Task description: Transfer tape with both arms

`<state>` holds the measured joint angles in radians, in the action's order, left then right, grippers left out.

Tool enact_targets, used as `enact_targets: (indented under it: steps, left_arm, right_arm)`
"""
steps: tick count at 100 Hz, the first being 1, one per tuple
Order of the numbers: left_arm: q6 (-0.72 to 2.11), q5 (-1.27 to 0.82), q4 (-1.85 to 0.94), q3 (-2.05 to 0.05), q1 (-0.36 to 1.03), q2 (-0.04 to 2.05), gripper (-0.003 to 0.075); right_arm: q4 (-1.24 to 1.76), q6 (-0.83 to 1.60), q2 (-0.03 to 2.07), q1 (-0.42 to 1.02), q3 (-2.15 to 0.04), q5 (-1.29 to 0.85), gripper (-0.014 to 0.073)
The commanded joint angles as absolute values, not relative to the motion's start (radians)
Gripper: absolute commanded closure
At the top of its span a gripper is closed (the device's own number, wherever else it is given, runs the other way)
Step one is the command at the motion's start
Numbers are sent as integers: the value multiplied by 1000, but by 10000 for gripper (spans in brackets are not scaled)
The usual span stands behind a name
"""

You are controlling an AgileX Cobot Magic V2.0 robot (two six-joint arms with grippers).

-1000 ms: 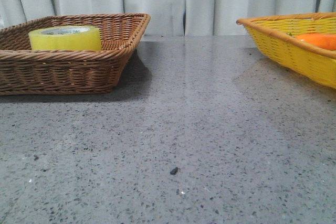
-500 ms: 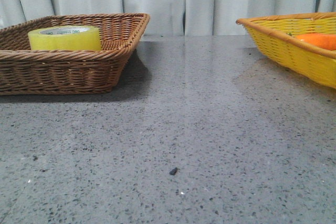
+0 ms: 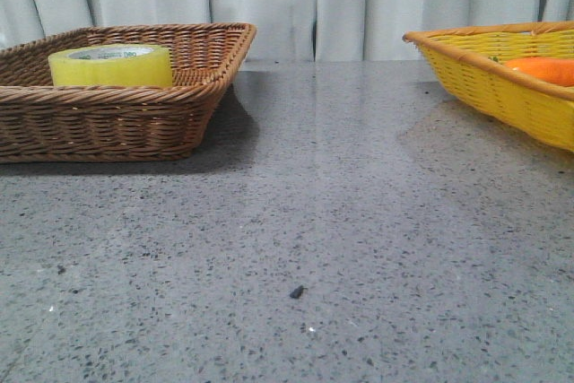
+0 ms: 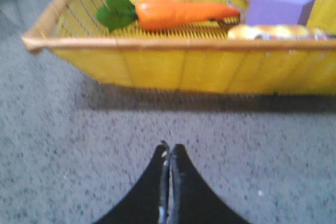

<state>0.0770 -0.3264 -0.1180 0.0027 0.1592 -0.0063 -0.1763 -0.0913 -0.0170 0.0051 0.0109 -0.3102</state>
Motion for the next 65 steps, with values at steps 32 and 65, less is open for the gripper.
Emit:
enact_targets:
  steps: [32, 65]
  left_arm:
    - [74, -272, -132, 12, 157, -35, 741]
    - [74, -272, -132, 12, 157, -35, 741]
  right_arm:
    - [-176, -85, -31, 1, 32, -316, 660]
    - [-176, -85, -31, 1, 32, -316, 660]
